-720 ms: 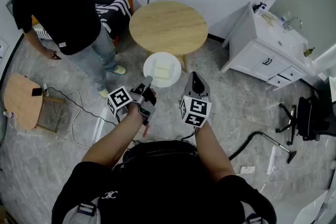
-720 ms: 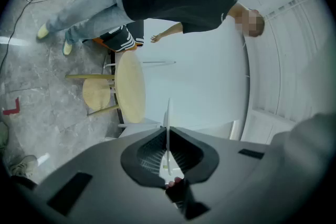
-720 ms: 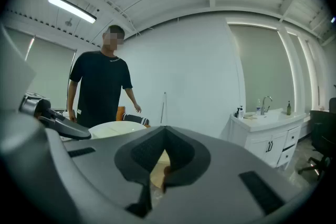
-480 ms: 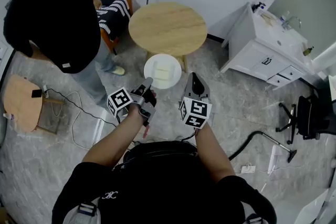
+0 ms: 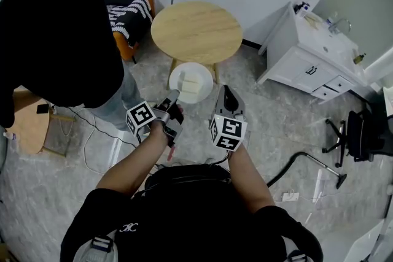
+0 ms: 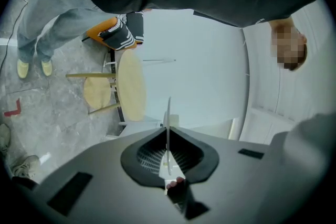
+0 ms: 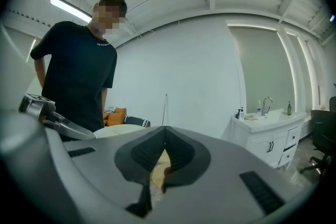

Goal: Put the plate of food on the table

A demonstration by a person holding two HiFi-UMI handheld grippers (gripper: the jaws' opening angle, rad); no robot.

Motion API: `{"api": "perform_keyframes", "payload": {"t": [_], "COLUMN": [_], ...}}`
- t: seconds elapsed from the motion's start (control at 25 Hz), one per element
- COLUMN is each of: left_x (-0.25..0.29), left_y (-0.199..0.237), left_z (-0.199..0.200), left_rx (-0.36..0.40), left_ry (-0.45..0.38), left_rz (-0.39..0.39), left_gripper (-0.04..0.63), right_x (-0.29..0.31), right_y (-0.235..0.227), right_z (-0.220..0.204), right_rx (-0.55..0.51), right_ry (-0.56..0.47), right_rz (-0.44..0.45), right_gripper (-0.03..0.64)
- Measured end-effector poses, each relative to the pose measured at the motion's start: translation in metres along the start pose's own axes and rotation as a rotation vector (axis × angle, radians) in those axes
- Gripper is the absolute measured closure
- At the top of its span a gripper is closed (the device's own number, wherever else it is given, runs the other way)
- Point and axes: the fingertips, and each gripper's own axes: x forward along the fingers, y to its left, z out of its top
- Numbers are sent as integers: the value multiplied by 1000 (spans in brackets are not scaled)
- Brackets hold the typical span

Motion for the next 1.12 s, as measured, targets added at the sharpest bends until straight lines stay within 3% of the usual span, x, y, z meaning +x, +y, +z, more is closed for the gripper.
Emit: {"api": "perform_keyframes", "payload": {"t": [1.12], "left_x": [-3], "left_y": [13], "left_z": [14], "left_rx": [-11], "left_ry": [54], "left_rz": [8], "left_gripper": [575], "right_x": [5], "right_y": [19], "right_z": [-9], "right_rx": [-1], "right_ry": [28], "right_rz": [-16], "right_gripper": [612]}}
